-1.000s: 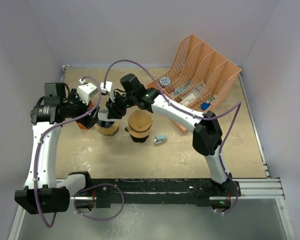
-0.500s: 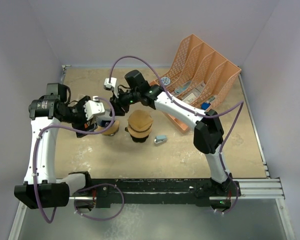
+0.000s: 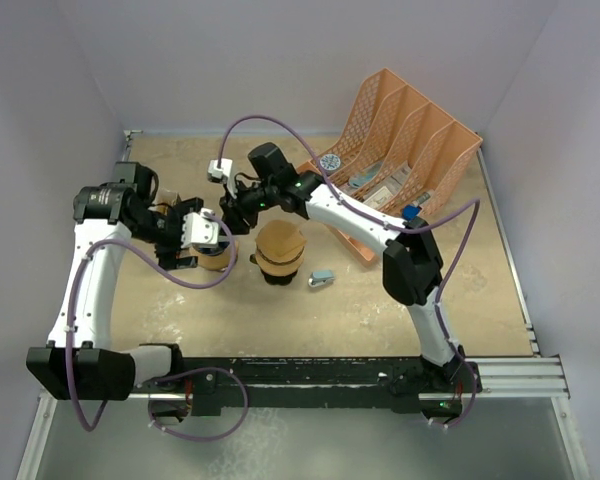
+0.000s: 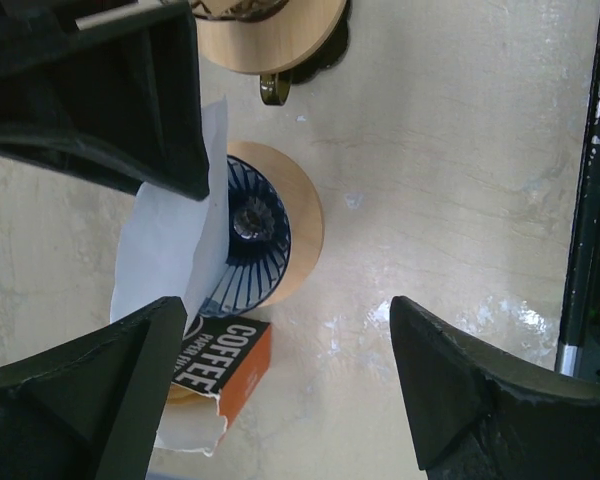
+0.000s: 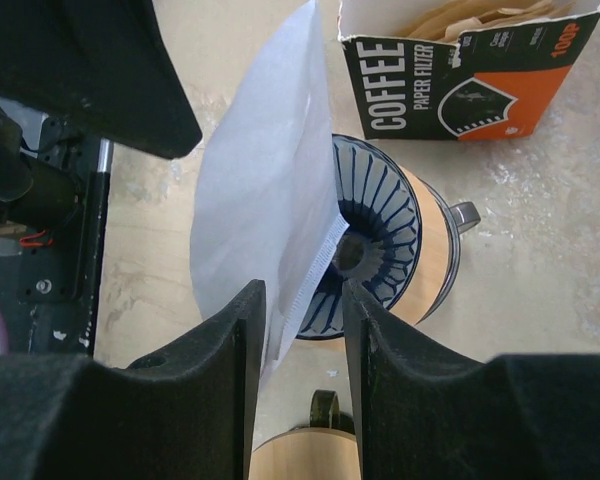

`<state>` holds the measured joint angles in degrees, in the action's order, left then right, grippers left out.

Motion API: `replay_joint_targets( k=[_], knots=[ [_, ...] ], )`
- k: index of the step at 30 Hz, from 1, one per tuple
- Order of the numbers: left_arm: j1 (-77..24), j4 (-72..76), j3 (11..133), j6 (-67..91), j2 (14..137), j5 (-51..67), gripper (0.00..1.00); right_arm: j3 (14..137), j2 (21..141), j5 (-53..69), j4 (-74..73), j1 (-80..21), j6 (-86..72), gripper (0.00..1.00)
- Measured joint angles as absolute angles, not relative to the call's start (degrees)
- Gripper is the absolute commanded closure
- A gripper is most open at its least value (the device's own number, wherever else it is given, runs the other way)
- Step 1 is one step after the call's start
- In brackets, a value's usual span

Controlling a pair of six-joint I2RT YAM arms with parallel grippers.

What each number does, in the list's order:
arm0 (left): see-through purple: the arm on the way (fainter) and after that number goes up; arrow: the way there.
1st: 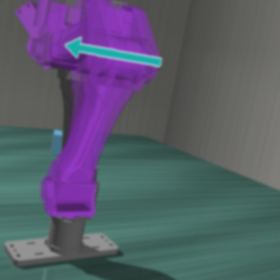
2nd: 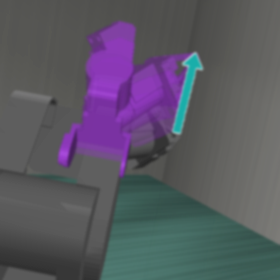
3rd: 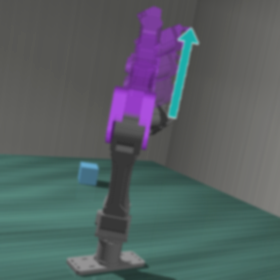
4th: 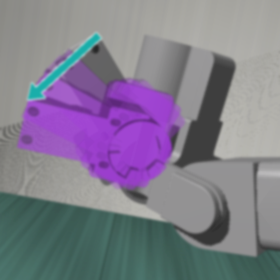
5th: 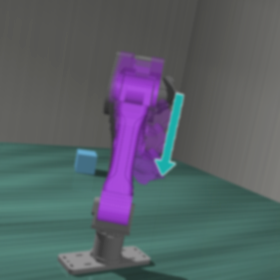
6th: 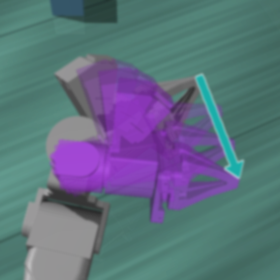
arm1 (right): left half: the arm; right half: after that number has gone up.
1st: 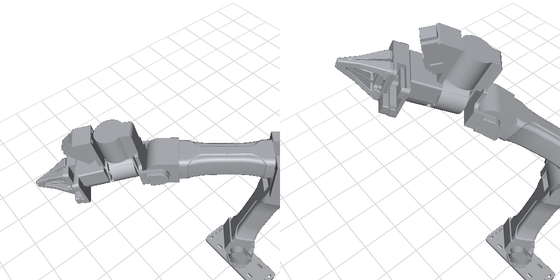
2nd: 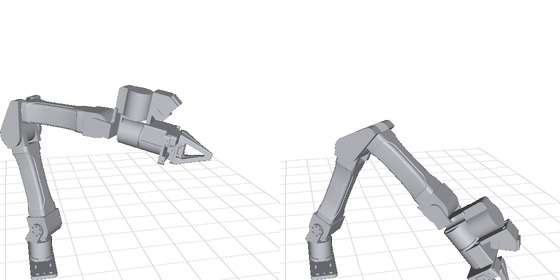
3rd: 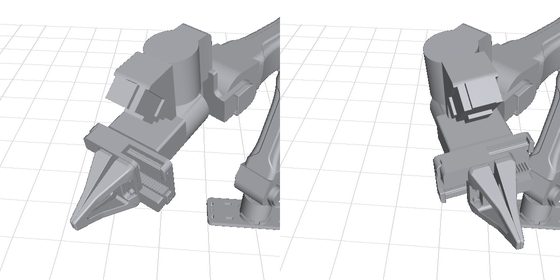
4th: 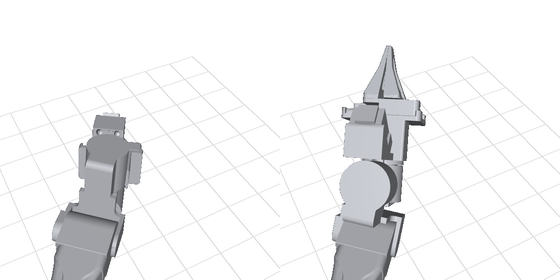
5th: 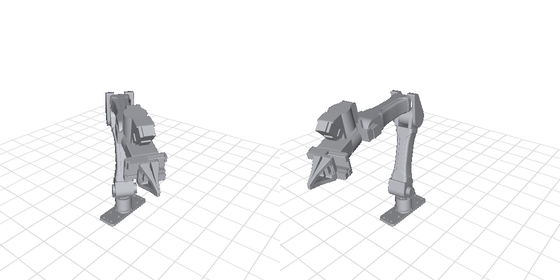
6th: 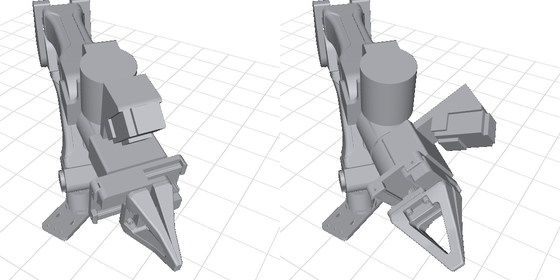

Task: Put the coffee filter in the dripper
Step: Place the coffee filter in the coffee dripper.

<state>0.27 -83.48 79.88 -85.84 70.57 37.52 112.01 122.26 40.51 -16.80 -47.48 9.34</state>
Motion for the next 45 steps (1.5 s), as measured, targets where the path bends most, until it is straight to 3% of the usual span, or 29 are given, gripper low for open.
replay_joint_targets(
  k=[18, 32, 45],
  knots=[
    [-6.2, -81.6, 79.3, -88.1, 76.4, 32.3, 0.22, 113.6, 123.5, 41.6, -16.8, -47.0, 8.9, 0.6],
    [-6.4, -77.5, 71.9, -87.9, 76.9, 30.3, 0.22, 116.3, 126.5, 38.7, -17.1, -46.8, 8.1, 0.43],
    [-6.4, -73.7, 67.8, -86.5, 76.9, 30.7, 0.23, 117.1, 127.9, 34.7, -16.9, -46.8, 8.1, 0.38]
  ],
)
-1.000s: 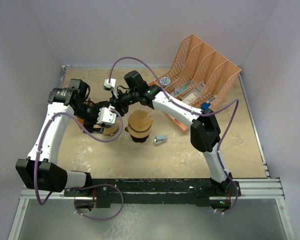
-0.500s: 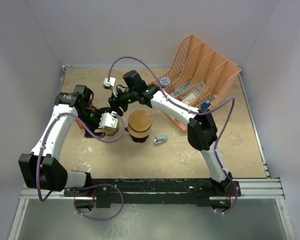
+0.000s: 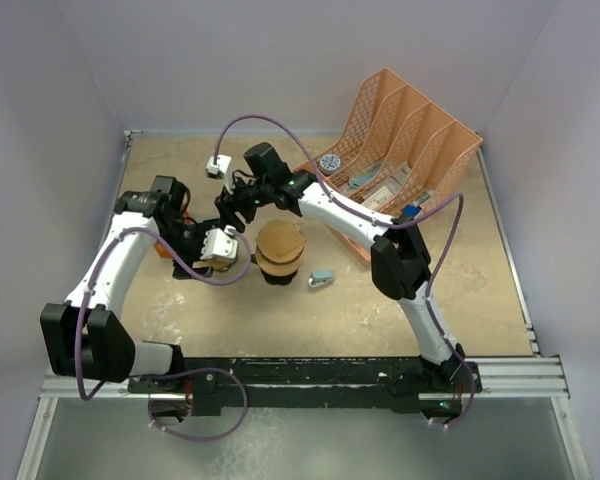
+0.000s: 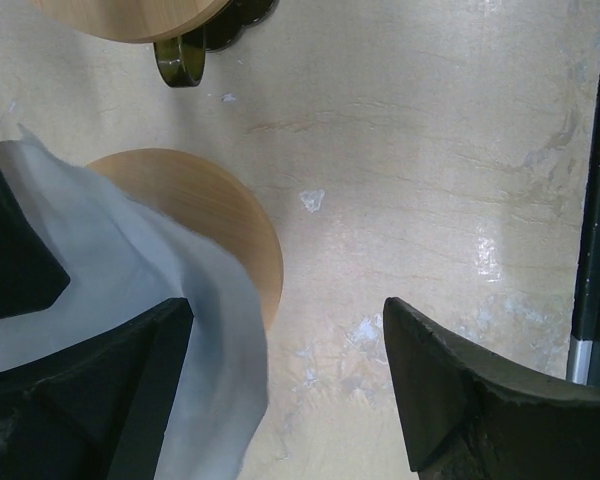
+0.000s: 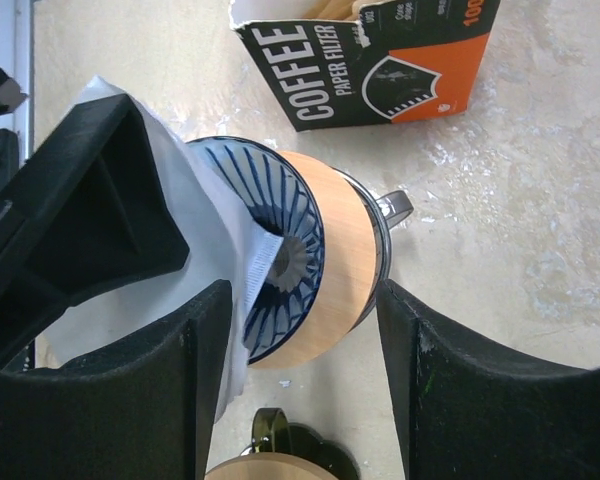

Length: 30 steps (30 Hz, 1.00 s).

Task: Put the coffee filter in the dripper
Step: Place the coffee filter in the coffee dripper.

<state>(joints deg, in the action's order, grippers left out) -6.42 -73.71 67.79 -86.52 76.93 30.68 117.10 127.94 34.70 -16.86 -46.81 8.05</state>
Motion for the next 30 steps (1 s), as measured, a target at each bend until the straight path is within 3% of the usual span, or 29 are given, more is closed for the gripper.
replay_joint_targets(
  k=[30],
  knots=[
    [-6.5, -64.8, 61.3, -83.0, 79.1, 31.3, 0.23, 117.8, 131.0, 32.2, -16.2, -47.0, 8.1, 0.38]
  ],
)
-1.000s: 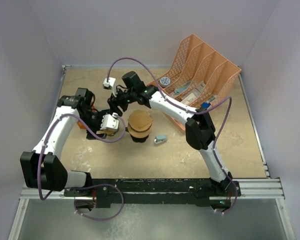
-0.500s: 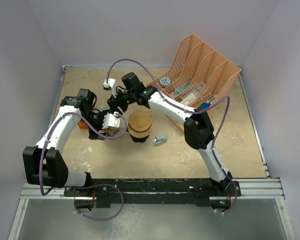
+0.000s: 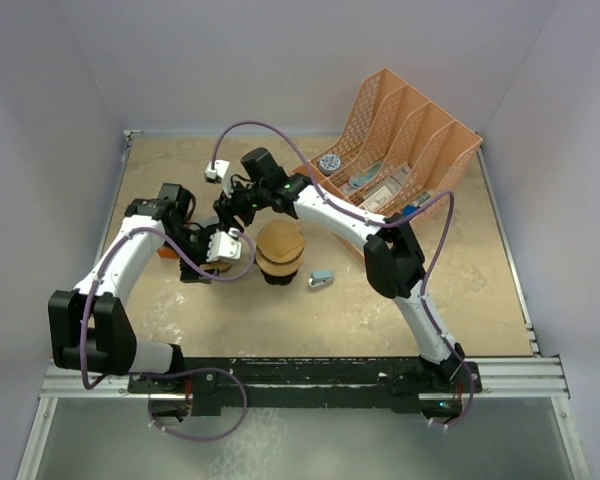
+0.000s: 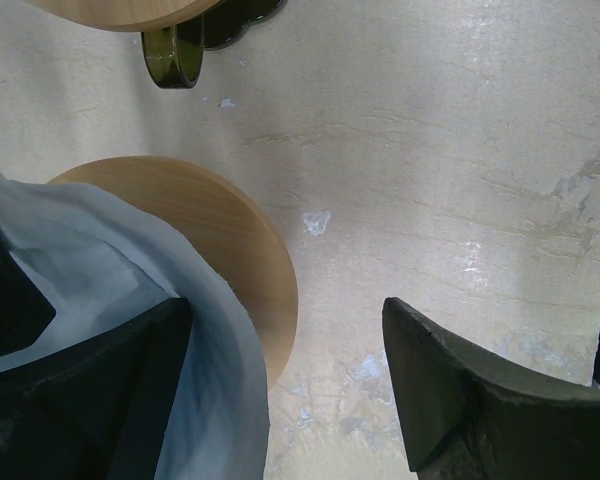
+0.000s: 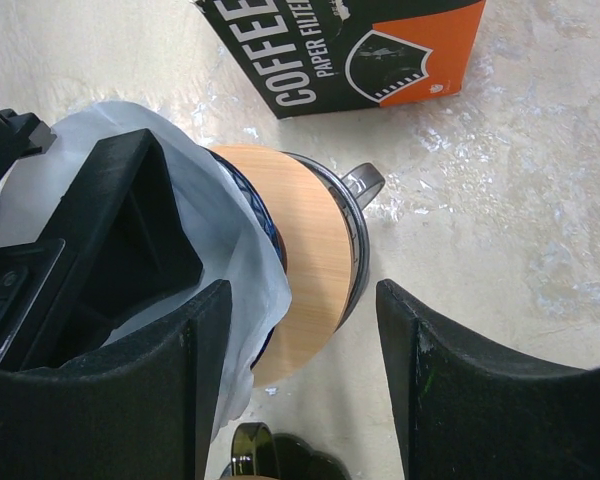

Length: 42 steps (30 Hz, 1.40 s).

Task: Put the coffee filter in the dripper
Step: Place the coffee filter in the coffee dripper, then reset both arms

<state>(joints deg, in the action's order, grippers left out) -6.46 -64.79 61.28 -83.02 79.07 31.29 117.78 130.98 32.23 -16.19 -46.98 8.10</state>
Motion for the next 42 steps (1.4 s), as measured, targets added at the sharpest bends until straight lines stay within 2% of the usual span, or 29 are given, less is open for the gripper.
replay_joint_targets(
  k=[14, 34, 42],
  knots=[
    [-6.5, -65.6, 61.9, -81.9, 79.0, 30.5, 0.18, 118.3, 131.0, 32.6, -16.5, -47.2, 8.1, 0.33],
    [-6.5, -70.6, 68.7, -79.9, 75.6, 29.5, 0.15, 120.9, 130.8, 36.7, -17.8, -45.6, 8.3, 0.31],
    [-6.5, -72.6, 72.8, -77.0, 73.8, 29.8, 0.13, 121.7, 127.1, 39.7, -18.4, -43.5, 8.8, 0.3]
  ],
)
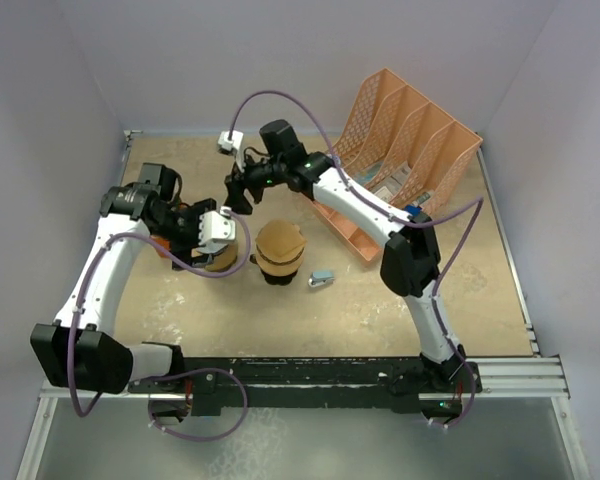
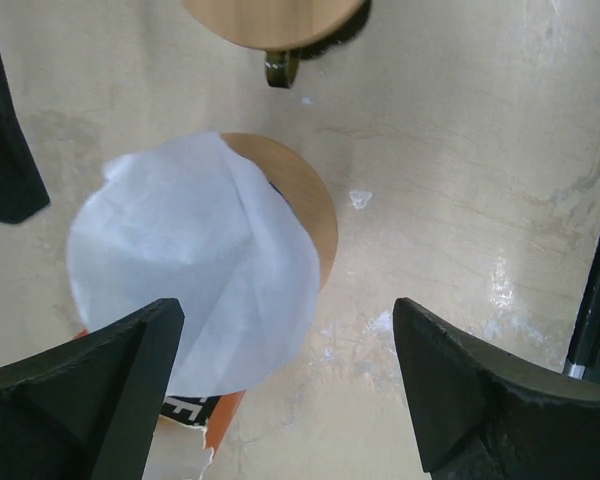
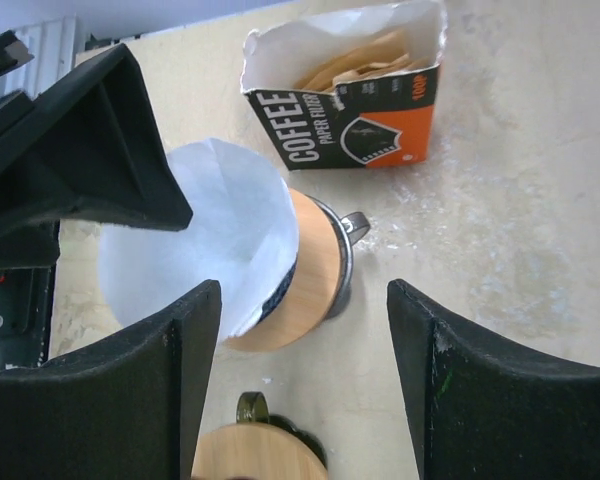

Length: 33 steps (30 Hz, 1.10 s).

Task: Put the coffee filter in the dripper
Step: Reset both arms

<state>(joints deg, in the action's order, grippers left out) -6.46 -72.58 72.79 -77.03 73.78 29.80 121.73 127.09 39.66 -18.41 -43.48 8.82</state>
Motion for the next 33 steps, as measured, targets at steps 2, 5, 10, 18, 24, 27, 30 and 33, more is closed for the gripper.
replay_joint_targets(
  k=[2, 5, 10, 18, 24, 27, 30, 33],
  knots=[
    [-6.4, -72.8, 74.8, -75.4, 73.7, 30.5, 0.12, 121.8, 125.4, 40.1, -18.6, -42.3, 9.0, 0.29],
    [-5.9, -72.6, 77.9, -72.2, 73.7, 32.8, 0.11, 121.8, 122.4, 40.3, -18.8, -39.2, 9.1, 0.29],
    [-2.0, -64.5, 80.5, -58.8, 72.4, 36.8, 0.09, 120.4, 116.0, 40.3, -18.1, -30.2, 9.2, 0.25],
    [1.2, -31.8, 76.4, -21.6, 69.5, 23.5, 0.02, 111.6, 106.3, 36.8, -17.1, -14.9, 9.1, 0.15],
    [3.9, -19.8, 75.6, -4.2, 71.4, 11.1, 0.0, 95.7, 95.7, 29.3, -13.0, -6.5, 7.9, 0.0],
    [4.6, -14.4, 72.6, -0.1, 71.6, 6.7, 0.0, 88.4, 89.3, 22.0, -9.4, -4.7, 7.0, 0.0],
    [4.6, -9.1, 67.8, 2.5, 70.9, 3.9, 0.0, 81.7, 82.4, 15.7, -4.4, -5.2, 7.1, 0.0],
    [4.6, -4.9, 62.3, 4.4, 69.2, 1.7, 0.0, 76.4, 76.6, 11.6, -0.3, -5.5, 7.3, 0.0]
  ],
)
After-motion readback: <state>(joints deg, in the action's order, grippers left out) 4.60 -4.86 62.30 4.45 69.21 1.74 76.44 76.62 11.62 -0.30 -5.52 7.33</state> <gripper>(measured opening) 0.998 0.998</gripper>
